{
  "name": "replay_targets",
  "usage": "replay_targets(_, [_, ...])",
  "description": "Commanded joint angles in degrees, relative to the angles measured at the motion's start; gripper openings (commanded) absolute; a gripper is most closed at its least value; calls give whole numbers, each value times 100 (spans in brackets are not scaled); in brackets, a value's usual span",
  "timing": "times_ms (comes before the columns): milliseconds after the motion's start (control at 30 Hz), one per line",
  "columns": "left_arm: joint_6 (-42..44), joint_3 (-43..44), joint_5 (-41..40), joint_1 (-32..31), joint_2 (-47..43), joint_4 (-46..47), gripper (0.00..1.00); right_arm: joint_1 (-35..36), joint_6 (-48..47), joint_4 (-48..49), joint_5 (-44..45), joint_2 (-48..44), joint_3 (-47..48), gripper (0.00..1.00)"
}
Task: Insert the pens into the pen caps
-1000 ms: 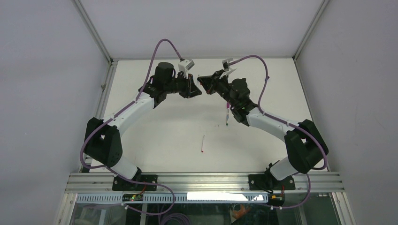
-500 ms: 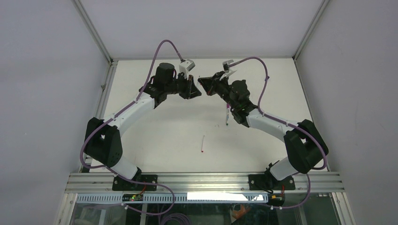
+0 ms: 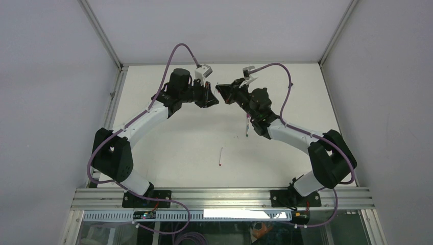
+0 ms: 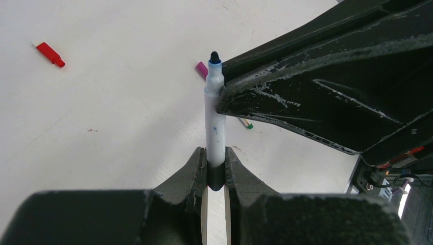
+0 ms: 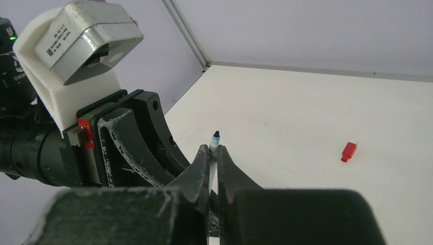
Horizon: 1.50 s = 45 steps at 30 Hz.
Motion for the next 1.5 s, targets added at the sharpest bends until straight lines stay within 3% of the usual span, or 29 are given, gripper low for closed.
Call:
replay_targets(0, [148,95,47,-16,-468,254,0,-129,-173,-97,658,149,-74,0])
replay_targets(67, [139,93,47,-20,-430,248,0,-129,-152,-53,688,155,-19,0])
replay_targets(200, [107,67,-4,-40,-350,255,0,-135,-370,96,635,149,197,55])
replay_targets(400, [80,65,70,-55,-184,147,0,-414,-168,722,936,-111,314,98])
replay_targets(500, [87,37,80,-52,-136,18,0,-809,484,118,1585,-565,295,100])
replay_targets(567, [94,24,100,-57,-115,-82,0,-1117,590,-904,2036,-928,441,100])
replay_targets(700, [246,145,168,-70,-152,-470,0,-1526,-533,-2961,3398,-759,1293,100])
replay_targets(767, [396,309,191,-69,-168,-772,0,-1896,-412,-3787,3986,-340,1727,99])
replay_targets(867, [658,703,252,-77,-173,-1390,0,-2809,226,-6022,3703,785,2984,96])
replay_targets(1000, [938,885,226,-77,-314,-1703,0,-3362,340,-7437,3348,2510,4560,95])
replay_targets(1167, [1043,822,238,-77,-517,-1832,0,-3616,235,-7762,3114,3759,5769,86])
replay_targets(1467, [1134,736,218,-77,-515,-1889,0,-3680,-95,-7726,3009,4502,6917,79])
